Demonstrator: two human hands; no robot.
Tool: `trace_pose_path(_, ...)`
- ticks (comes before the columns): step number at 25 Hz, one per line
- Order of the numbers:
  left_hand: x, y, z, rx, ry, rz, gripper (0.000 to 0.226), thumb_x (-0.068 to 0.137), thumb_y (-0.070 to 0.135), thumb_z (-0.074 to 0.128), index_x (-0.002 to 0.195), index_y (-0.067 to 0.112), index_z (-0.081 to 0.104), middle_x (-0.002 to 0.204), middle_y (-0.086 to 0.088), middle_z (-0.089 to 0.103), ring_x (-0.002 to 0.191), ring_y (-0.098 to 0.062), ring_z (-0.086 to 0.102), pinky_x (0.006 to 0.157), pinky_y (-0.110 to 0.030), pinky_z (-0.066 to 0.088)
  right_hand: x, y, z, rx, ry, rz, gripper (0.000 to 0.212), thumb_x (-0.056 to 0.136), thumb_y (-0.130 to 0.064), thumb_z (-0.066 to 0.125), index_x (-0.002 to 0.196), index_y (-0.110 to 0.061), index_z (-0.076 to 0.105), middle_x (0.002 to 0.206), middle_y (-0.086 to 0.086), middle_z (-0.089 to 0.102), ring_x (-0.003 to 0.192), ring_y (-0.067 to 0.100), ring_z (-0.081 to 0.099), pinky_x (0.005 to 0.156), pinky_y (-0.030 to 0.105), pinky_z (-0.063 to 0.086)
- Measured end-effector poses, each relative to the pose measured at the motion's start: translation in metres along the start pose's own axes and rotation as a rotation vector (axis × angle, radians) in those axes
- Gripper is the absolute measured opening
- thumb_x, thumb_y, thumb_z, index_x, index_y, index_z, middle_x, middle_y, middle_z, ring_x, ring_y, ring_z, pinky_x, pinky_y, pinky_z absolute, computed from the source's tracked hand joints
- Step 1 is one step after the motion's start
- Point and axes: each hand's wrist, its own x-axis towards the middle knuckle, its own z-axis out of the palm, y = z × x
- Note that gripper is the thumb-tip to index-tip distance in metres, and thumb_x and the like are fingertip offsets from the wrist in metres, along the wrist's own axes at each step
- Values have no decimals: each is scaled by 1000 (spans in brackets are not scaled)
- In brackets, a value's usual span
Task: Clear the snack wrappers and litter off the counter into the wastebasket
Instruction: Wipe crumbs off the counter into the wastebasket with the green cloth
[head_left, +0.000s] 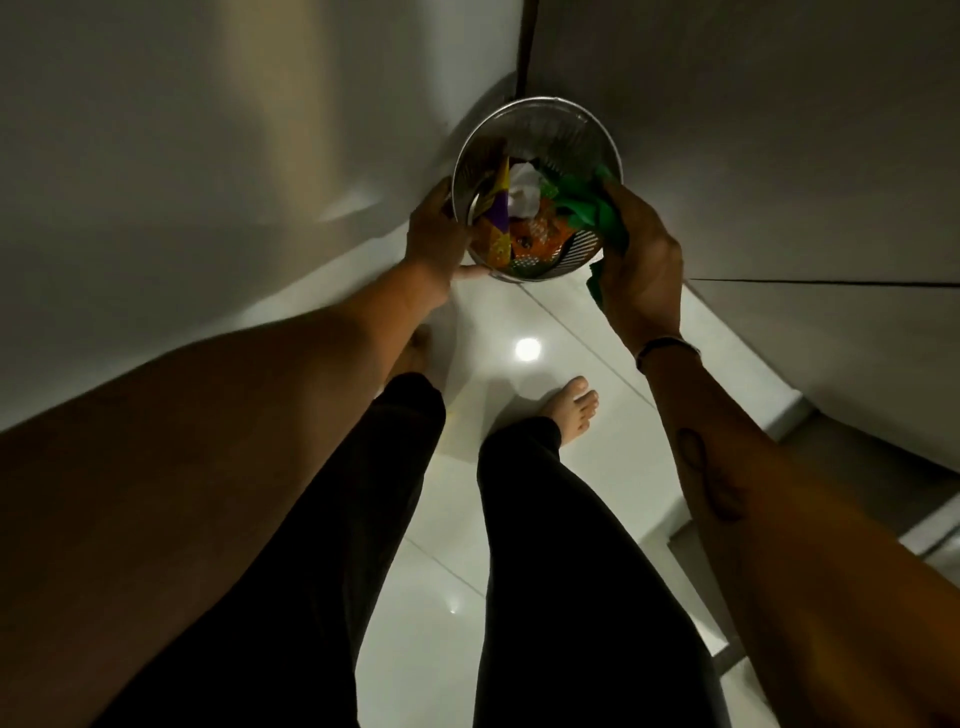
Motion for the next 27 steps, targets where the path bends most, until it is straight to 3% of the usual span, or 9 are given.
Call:
trace_pose_path(2, -24, 11, -2, 160, 59, 51, 54, 103, 20, 61, 154, 25, 44, 156, -8, 53, 138, -32, 55, 105, -55, 56, -8, -18, -18, -16, 12, 31, 68, 92, 7, 67, 155, -12, 49, 150, 12, 60, 138, 30, 59, 116, 43, 52)
trace_pose_path(4, -60, 19, -4, 564, 60, 165, 71, 105, 32, 58, 165, 22, 21, 170, -12, 32, 151, -35, 40, 121, -49, 41, -22, -44, -39, -57, 23, 38, 69, 92, 7, 67, 156, -13, 48, 150, 12, 59, 136, 32, 60, 116, 44, 52)
trace_pose_path(8, -164, 75, 2, 1086, -34, 661, 77, 107, 46, 46, 167, 17, 8, 176, -14, 9, 162, -35, 9, 126, -45, 17, -64, -122, -108, -103, -6, 62, 77, 91, 7, 69, 159, -17, 42, 156, 12, 54, 137, 35, 59, 114, 48, 53)
trace_pose_path(11, -243, 141, 6, 1318, 32, 872, 76, 106, 53, 33, 167, 13, 8, 176, -15, 7, 163, -33, 5, 131, -48, 14, -98, -187, -163, -157, 27, 29, 76, 92, 6, 69, 159, -17, 42, 157, 12, 52, 135, 35, 60, 111, 47, 55)
trace_pose_path(19, -404, 273, 37, 1364, 53, 1268, 78, 108, 45, 37, 167, 9, 2, 177, -10, 0, 164, -26, -1, 132, -51, 16, -173, -320, -320, 7, 399, -78, 85, 84, 17, 58, 159, -20, 43, 166, -1, 44, 159, 21, 34, 129, 41, 35)
trace_pose_path(23, -439, 343, 91, 1354, 5, 1463, 81, 108, 49, 37, 166, 9, -1, 177, -10, -5, 164, -25, -4, 133, -51, 13, -179, -335, -412, 20, 589, -113, 82, 82, 14, 55, 157, -20, 45, 163, 0, 48, 154, 19, 44, 126, 43, 39)
trace_pose_path(26, -454, 391, 148, 1387, 20, 1491, 80, 107, 55, 29, 167, 10, -2, 177, -10, -6, 164, -25, -5, 133, -48, 7, -159, -319, -493, -18, 747, -91, 65, 88, -5, 51, 153, -12, 51, 158, 6, 54, 149, 24, 51, 123, 43, 42)
trace_pose_path(27, -456, 401, 166, 1407, 36, 1495, 80, 107, 56, 27, 167, 10, -1, 177, -10, -6, 164, -25, -5, 133, -49, 8, -152, -310, -518, -24, 782, -60, 66, 87, -2, 53, 152, -10, 53, 157, 7, 55, 148, 26, 52, 122, 44, 43)
